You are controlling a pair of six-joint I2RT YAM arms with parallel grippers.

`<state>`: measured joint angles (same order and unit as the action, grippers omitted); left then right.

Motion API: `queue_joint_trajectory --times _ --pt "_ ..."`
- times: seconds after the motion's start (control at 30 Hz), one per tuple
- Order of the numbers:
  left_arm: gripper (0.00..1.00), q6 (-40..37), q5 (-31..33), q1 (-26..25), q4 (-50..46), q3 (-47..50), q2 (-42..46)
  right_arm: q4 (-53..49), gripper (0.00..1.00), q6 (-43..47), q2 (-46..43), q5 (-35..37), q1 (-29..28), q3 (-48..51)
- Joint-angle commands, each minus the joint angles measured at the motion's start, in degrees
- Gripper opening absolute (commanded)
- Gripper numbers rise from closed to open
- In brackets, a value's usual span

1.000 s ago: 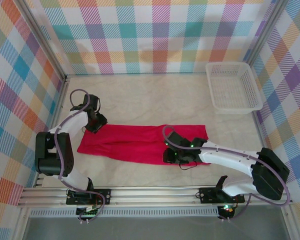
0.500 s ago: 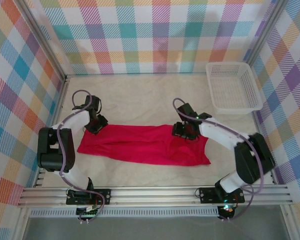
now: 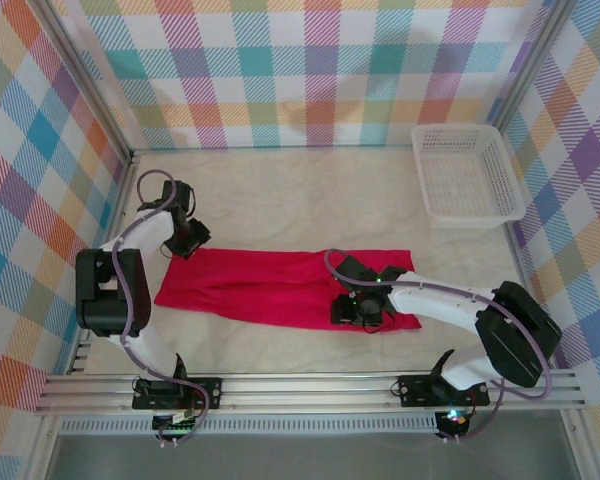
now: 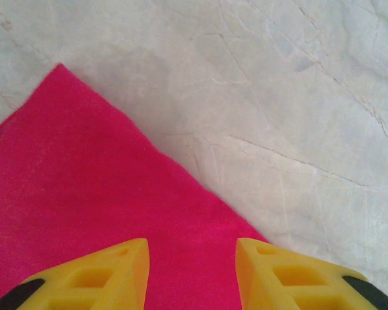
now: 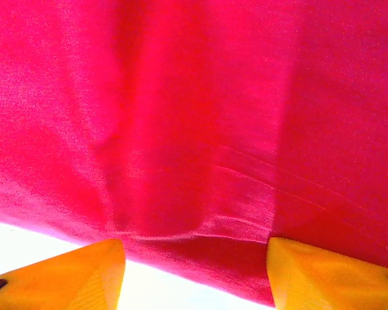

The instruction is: Fold the inside-out t-shirt

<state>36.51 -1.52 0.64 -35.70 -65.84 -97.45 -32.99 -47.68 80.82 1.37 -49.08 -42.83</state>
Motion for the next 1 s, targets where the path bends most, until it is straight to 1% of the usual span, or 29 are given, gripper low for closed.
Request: queue_joint_trajectory --times 0.0,0.07,0.13,0.2,0.27,0.37,0.47,0.57,0.7,0.77,0.83,0.9,0.97 --pt "0.41 -0.6 -1.8 1.5 -2.5 -0.9 1.7 -7.0 0.66 -1.7 -3.9 6.3 0.9 -4.0" --pt "0.41 -0.1 -3.0 1.5 -2.5 -0.8 3.4 -10.9 0.72 -0.8 -6.7 9.0 3.0 -7.0" --pt "0.41 0.6 -4.5 1.5 -1.6 -0.6 4.7 -11.8 0.81 0.1 -9.8 8.9 6.8 -7.4" --pt "0.41 1.2 -5.5 1.5 -1.1 -0.5 5.2 -11.3 0.9 1.5 -13.2 7.3 12.6 -5.8" --pt "0.41 1.3 -6.0 1.5 -0.9 -0.7 5.2 -11.1 1.0 3.2 -15.3 5.3 19.6 -3.8" --pt "0.41 1.0 -5.9 1.6 -1.2 -1.0 4.2 -11.7 1.0 6.1 -13.7 3.9 26.9 -3.1" --pt "0.42 1.0 -7.8 2.8 -1.2 -0.7 2.7 -11.8 1.0 8.4 -8.7 2.2 30.6 -3.5" --pt "0.43 1.4 -10.5 5.0 0.2 0.8 1.8 -9.5 1.0 11.0 -3.1 -0.2 32.6 -3.5" --pt "0.45 2.0 -11.5 7.9 2.5 3.1 0.4 -4.9 1.0 11.7 3.3 -4.9 32.7 -3.5" --pt "0.45 2.9 -12.8 10.0 4.9 4.7 -1.4 -1.9 0.98 11.0 6.0 -7.3 32.6 -2.9" --pt "0.45 3.6 -13.4 11.5 6.8 5.8 -3.2 -0.3 0.94 10.4 8.5 -8.0 32.6 -2.7" --pt "0.45 3.9 -13.5 12.3 8.0 6.7 -5.0 0.7 0.85 10.2 10.6 -8.4 32.6 -3.0" --pt "0.44 3.9 -13.5 12.8 8.7 7.3 -6.6 1.7 0.74 10.2 12.1 -8.8 32.4 -3.5"
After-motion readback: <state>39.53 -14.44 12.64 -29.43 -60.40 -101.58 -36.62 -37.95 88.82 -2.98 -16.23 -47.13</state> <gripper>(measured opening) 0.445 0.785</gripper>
